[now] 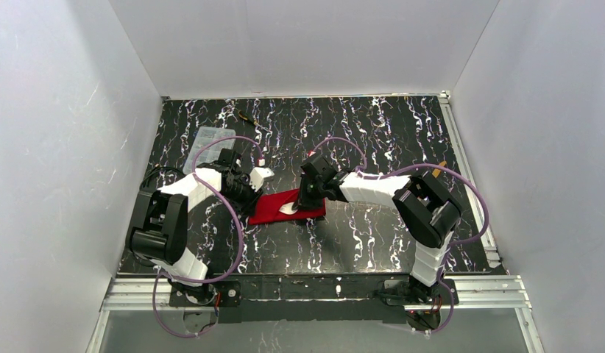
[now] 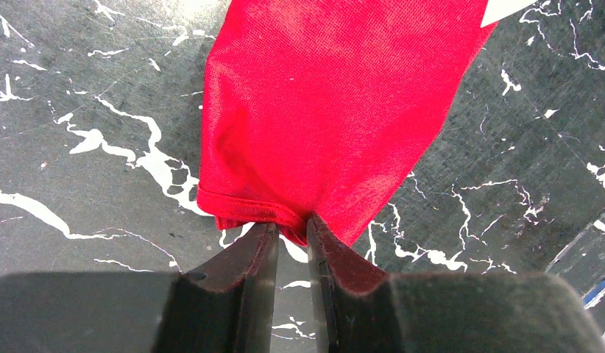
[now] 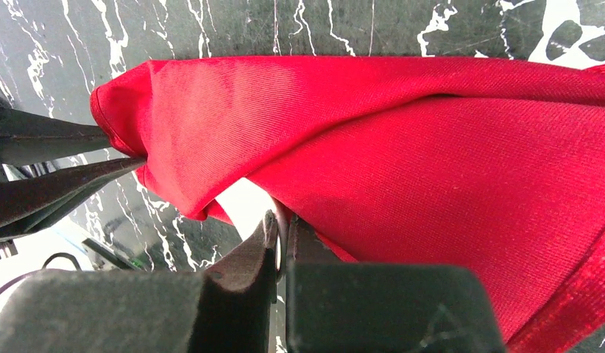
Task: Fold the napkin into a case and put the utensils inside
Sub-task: Insert the spoon into the folded napkin, then pick up the knife from the corner of the board.
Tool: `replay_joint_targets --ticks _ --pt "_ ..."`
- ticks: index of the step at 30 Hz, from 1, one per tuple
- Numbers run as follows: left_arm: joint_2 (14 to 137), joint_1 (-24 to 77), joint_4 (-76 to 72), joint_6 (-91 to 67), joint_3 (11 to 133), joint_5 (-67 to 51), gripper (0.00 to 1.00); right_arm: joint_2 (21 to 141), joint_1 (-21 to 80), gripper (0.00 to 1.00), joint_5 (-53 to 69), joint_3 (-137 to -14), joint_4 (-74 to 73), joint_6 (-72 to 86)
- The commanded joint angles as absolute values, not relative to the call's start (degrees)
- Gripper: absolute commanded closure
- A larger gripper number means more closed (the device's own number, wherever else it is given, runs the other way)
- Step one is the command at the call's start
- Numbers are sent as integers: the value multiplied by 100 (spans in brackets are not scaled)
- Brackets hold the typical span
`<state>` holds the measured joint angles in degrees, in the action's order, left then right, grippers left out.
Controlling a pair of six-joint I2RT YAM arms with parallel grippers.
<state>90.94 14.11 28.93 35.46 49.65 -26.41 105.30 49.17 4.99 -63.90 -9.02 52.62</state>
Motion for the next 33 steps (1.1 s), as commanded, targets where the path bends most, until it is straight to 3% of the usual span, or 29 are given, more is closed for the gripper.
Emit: replay_joint_targets --ticks 1,4,5,14,17,22,25,27,33 --pt "9104 1459 3259 3649 4983 -2830 81 10461 4974 99 154 -6647 -884 5232" --pt "9128 1463 3264 3645 4987 -2847 82 10544 4992 97 130 -6677 -856 5181" --pt "9130 1467 3261 3641 4992 -2854 82 10595 4993 90 144 -6706 -853 5129" --pt "9132 1467 3374 3508 5147 -2890 81 10106 5001 11 -460 -6965 -1430 4477" --pt "9071 1465 3413 3501 5162 -2899 81 9885 4993 10 -630 -7125 -1776 4316" --pt "9020 1464 3503 3531 5179 -2911 81 9118 4993 17 -1108 -7033 -2290 4117" --pt "9002 1468 3692 3497 5348 -3000 79 8420 4753 7 -1808 -7003 -3127 3878" --pt "8992 1468 3885 3452 5537 -3067 75 7952 4113 1 -1836 -6779 -3436 3875" --pt "8982 1468 4921 3356 6434 -2879 56 7587 1335 1 -1540 -6314 -4258 3816"
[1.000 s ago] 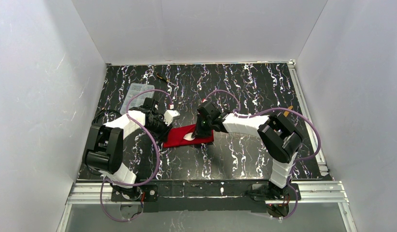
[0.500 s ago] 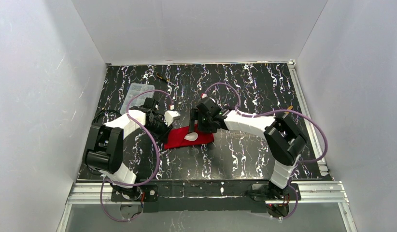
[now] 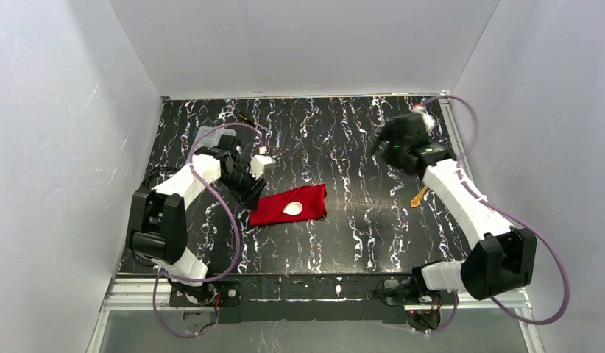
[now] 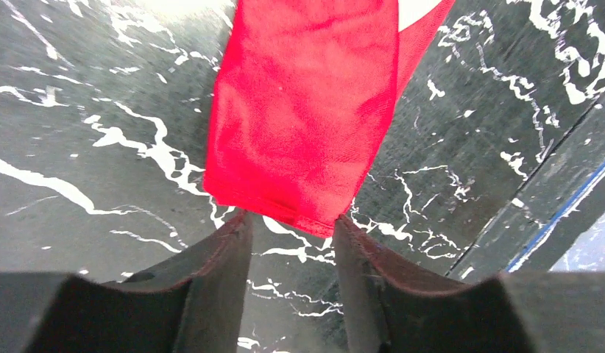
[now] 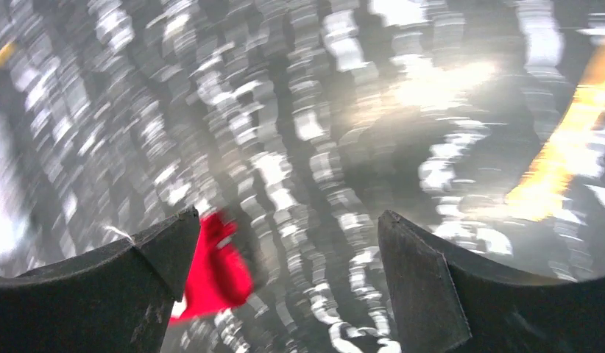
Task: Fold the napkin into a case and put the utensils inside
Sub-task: Pick up the knife from the corner of the board.
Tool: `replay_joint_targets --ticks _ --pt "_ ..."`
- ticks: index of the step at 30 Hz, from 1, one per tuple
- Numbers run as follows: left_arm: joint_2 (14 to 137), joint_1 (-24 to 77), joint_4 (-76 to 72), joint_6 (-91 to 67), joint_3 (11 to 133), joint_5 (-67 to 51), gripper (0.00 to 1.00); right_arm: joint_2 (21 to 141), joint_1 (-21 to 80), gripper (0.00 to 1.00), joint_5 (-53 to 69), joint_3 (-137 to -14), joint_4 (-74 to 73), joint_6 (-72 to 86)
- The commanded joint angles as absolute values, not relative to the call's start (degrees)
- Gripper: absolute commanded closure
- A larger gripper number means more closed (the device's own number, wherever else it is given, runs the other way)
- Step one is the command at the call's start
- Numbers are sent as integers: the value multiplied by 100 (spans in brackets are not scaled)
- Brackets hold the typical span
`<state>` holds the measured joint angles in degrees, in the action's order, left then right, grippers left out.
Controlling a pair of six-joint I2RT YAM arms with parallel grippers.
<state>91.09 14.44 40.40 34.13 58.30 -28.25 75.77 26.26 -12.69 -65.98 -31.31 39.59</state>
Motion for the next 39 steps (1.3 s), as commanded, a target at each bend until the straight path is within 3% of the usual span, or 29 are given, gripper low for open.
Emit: replay_joint_targets --ticks 1,5,6,7,17,30,35,39 --pt "8937 1460 5059 3351 6543 -2879 53 7626 1065 1 -1753 -6344 -4415 3833" --pt "8883 1459 5559 3255 6928 -3100 43 7801 220 14 -2476 -6244 -4424 4083" --pt "8912 1457 5677 3233 7030 -3149 26 7857 110 19 -2569 -6175 -4227 4110" --pt "8934 1457 5777 3201 7164 -3169 24 7925 62 22 -2736 -6107 -4085 4150" --pt "8894 1429 5854 2881 7568 -3050 23 9679 -499 47 -2596 -6219 -3353 4001" --pt "8868 1390 5802 2698 7730 -3197 23 10532 -562 51 -2126 -6370 -3012 3860" --pt "8902 1384 5769 2660 7715 -3213 23 10407 -545 77 -1747 -5993 -2662 3974" --pt "8895 1385 5768 2672 7764 -3192 23 10254 -312 76 -1374 -5653 -2333 4239"
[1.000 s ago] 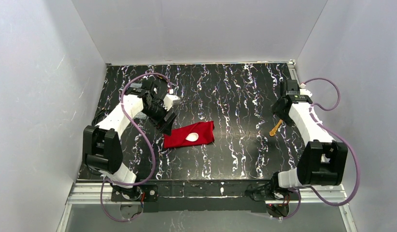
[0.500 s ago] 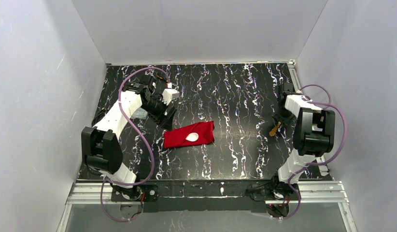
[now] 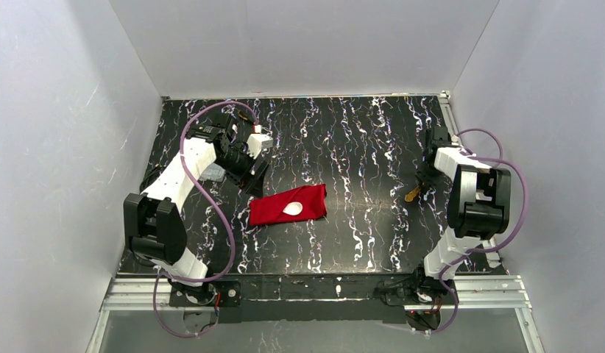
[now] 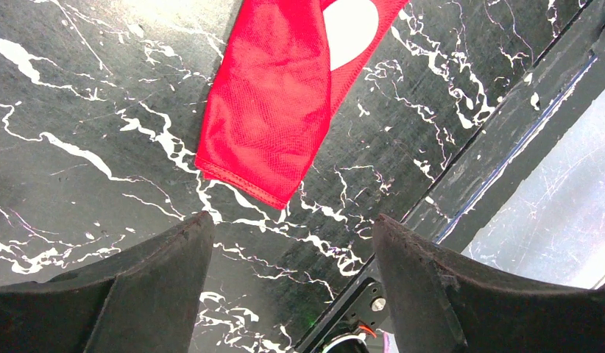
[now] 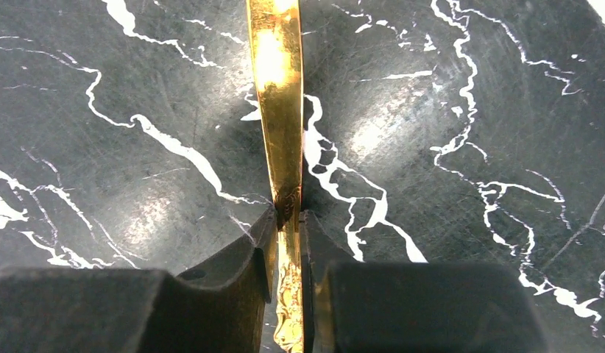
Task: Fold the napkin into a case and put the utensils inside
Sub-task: Pick up the knife from the corner of the board, then place the knife at the center of the board.
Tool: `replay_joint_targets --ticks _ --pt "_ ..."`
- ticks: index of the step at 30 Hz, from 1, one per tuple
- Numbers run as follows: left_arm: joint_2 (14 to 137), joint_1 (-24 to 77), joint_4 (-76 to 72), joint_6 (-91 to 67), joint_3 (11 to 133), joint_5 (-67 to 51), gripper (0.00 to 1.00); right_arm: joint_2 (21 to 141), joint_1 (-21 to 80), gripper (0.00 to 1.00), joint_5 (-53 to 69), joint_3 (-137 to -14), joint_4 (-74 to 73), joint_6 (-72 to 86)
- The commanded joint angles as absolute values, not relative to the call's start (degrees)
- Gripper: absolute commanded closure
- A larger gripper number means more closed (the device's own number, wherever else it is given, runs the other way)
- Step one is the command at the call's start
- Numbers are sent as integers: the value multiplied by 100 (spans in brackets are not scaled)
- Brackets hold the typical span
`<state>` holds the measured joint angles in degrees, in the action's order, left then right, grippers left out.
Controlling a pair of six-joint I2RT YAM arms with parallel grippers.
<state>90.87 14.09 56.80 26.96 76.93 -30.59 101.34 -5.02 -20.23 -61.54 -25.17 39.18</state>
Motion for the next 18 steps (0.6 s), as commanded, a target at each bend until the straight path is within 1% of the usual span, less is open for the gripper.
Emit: replay_joint_targets --ticks 1,3,4,7,8,13,18 --pt "8895 1386 5766 2682 7775 -3191 23 10234 -225 73 -1265 -5596 -2299 4303" --pt "8917 1384 5766 2698 7805 -3170 23 10152 138 72 -1032 -5489 -2106 4446" --pt "8932 1384 5766 2698 7830 -3160 23 10111 363 74 -1009 -5457 -2035 4546" --pt "8985 1386 5804 2673 7901 -3158 23 10166 1054 97 -808 -5544 -1872 4808" --pt "8995 1390 5815 2663 7919 -3157 23 10205 1264 99 -814 -5613 -1891 4881" --pt "8936 1392 5848 2678 7876 -3126 24 10023 1942 99 -896 -5729 -1819 5210" --pt "8949 1385 5854 2676 7900 -3083 24 9766 2150 99 -1094 -6052 -2082 4985"
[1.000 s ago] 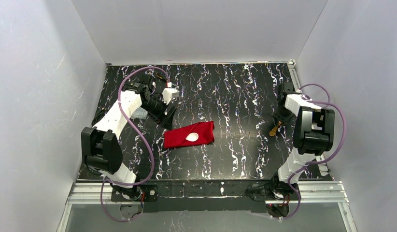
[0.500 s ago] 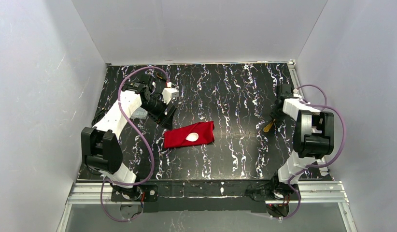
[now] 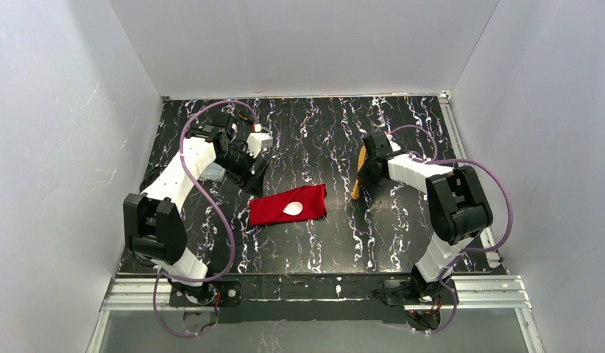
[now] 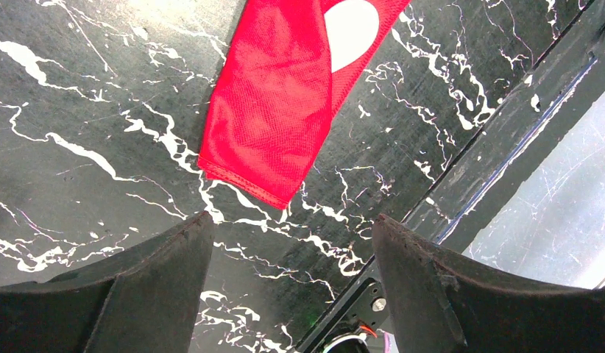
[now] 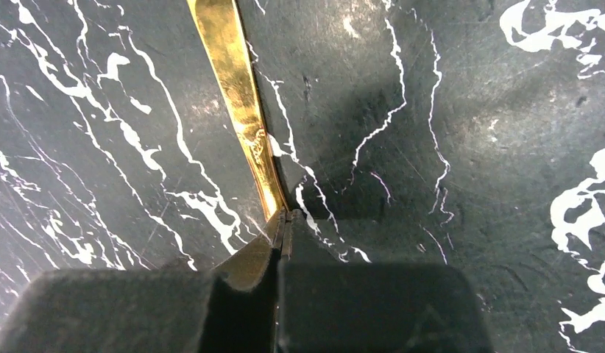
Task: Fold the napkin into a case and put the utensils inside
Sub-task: Place the knife at the center of the board.
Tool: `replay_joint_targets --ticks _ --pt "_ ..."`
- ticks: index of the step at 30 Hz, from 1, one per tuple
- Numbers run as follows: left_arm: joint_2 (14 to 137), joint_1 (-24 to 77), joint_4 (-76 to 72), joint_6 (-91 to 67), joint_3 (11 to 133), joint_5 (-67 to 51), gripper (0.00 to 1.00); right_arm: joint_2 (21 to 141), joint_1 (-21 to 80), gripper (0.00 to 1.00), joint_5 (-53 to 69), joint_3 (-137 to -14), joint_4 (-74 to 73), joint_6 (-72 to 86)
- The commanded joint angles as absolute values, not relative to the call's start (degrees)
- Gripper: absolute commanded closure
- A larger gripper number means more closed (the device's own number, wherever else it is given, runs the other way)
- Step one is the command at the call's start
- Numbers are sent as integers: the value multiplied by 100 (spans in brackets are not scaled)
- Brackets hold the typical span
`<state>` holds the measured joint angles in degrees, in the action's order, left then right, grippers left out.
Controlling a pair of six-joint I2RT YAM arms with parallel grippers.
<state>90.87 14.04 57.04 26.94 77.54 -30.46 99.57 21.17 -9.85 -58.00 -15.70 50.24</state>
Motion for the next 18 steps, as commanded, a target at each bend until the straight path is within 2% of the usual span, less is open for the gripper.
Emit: replay_joint_targets --ticks 1,2,3,5,6,8,13,18 --pt "8958 1389 5854 2673 7913 -3096 24 9743 2145 99 -1149 -6171 -2137 4860" --pt "8960 1389 5854 2658 7925 -3114 24 9747 2145 99 -1224 -6305 -2226 4695" --pt "8973 1388 5855 2639 7932 -3138 24 9774 2134 93 -1342 -6494 -2359 4554" --pt "8988 1390 5854 2606 7939 -3163 24 9924 2126 67 -1497 -6927 -2610 4277" --pt "9003 1394 5857 2605 7944 -3169 23 10026 2115 58 -1496 -7197 -2652 4156" --pt "9009 1397 5861 2592 7949 -3165 24 10336 2114 49 -1496 -7636 -2758 3892" --pt "9018 1391 5874 2595 8004 -3130 23 11471 2063 45 -1663 -8750 -3428 3490" --pt "9020 1389 5889 2613 8016 -3098 24 11908 2011 46 -1806 -9034 -3495 3402"
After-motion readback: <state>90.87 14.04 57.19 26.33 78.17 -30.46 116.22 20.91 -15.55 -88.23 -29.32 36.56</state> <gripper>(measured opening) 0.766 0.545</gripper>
